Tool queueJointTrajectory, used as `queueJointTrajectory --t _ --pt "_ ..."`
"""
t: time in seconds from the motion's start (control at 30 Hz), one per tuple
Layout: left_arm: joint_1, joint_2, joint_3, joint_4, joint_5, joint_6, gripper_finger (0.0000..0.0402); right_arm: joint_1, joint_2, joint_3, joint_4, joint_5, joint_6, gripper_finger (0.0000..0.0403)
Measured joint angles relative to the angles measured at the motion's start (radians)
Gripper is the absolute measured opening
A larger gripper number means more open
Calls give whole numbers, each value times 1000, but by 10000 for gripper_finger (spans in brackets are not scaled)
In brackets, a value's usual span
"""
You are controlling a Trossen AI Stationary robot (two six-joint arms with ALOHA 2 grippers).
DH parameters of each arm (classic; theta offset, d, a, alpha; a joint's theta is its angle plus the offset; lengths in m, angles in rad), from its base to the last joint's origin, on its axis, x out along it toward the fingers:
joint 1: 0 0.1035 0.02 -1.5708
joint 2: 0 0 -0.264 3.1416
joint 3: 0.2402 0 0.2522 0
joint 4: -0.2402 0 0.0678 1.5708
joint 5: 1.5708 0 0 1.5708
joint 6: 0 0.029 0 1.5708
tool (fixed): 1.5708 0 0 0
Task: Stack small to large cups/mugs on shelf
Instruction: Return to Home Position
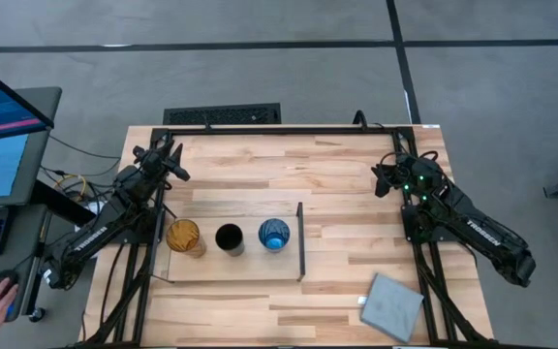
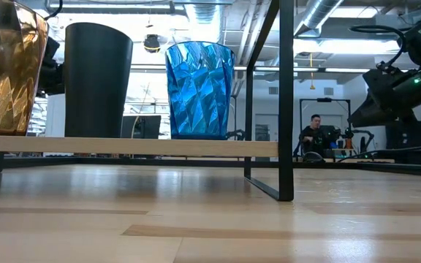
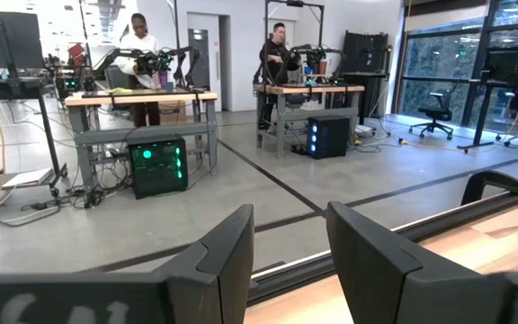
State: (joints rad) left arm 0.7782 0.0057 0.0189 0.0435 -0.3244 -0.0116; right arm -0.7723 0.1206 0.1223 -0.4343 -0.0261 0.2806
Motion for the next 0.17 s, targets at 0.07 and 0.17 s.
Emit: queueJointTrajectory --t 0.07,0.17 --pt "0 0 0 0 0 0 135 0 0 0 0 0 0 139" --pt "0 0 0 0 0 0 135 0 0 0 0 0 0 137"
